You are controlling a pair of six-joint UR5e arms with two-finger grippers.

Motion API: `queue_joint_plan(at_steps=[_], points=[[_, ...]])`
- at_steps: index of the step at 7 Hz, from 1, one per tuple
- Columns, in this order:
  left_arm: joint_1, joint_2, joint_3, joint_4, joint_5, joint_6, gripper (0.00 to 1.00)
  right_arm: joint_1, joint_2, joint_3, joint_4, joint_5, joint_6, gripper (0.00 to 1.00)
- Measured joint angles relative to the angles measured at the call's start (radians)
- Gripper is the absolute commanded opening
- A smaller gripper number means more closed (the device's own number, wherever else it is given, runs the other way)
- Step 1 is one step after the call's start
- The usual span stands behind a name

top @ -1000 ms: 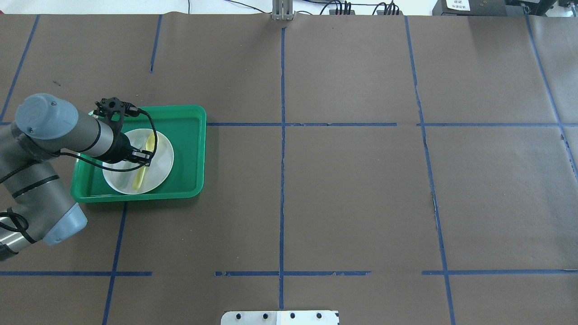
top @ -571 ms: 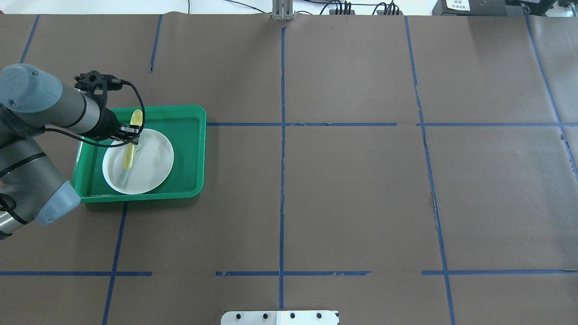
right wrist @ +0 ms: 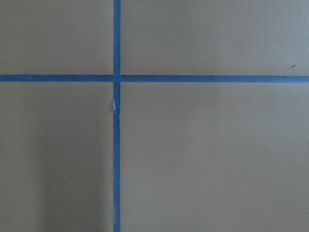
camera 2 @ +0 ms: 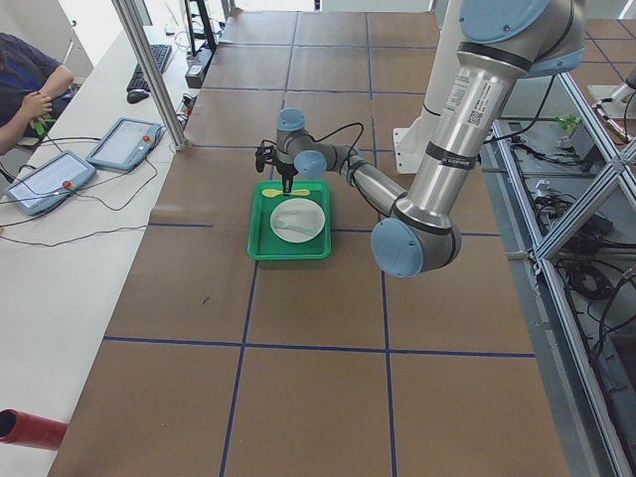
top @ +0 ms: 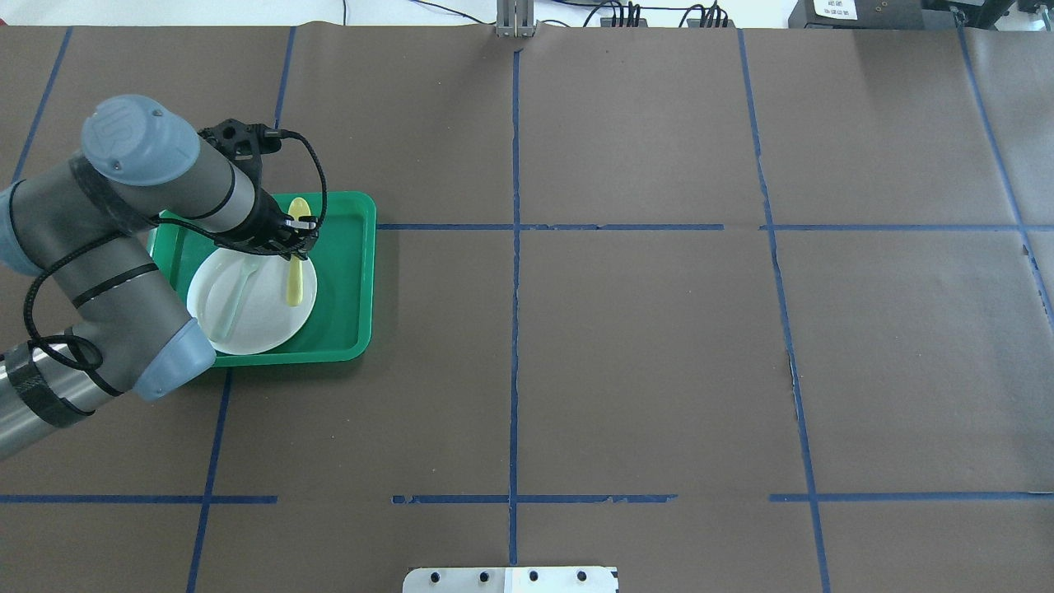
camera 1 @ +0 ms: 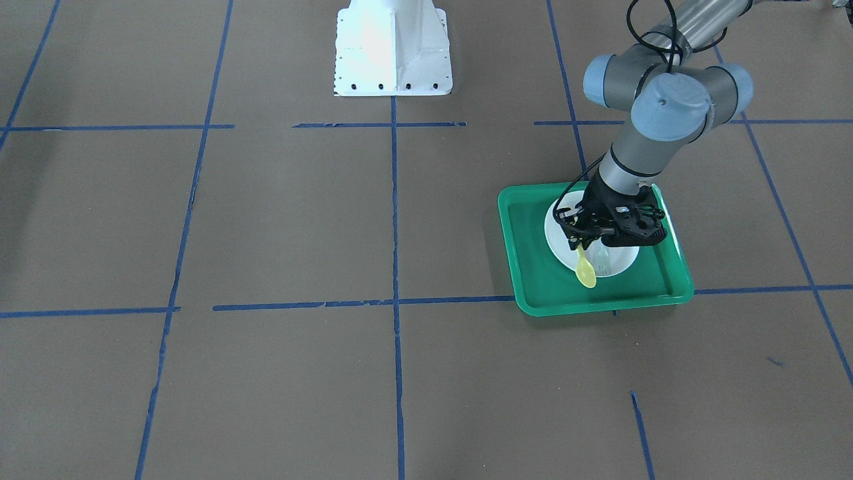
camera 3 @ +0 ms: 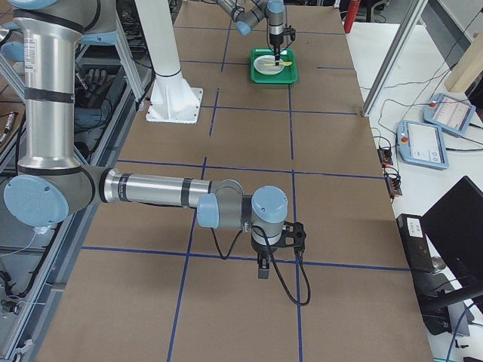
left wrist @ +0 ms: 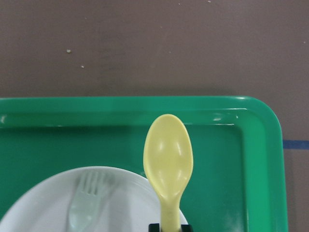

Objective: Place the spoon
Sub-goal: 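Lift the yellow spoon off the plate with the left gripper, then lower the spoon onto the tray beside the plate and open the left gripper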

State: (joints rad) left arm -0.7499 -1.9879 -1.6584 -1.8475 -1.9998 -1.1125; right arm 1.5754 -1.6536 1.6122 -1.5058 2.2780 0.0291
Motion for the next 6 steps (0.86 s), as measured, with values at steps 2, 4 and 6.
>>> queue_joint_plan(at_steps=[2, 4, 6], points=[[0.033, -0.041, 0.046, -0.004, 0.029, -0.028, 0.39, 0.000, 0.000, 0.000, 0.000, 0.000, 0.000, 1.00], [0.043, -0.050, 0.063, -0.007, 0.040, -0.029, 0.51, 0.000, -0.001, 0.000, 0.001, 0.000, 0.000, 1.00], [0.044, -0.050, 0.065, -0.007, 0.043, -0.022, 0.52, 0.000, 0.000, 0.000, 0.000, 0.000, 0.000, 1.00]])
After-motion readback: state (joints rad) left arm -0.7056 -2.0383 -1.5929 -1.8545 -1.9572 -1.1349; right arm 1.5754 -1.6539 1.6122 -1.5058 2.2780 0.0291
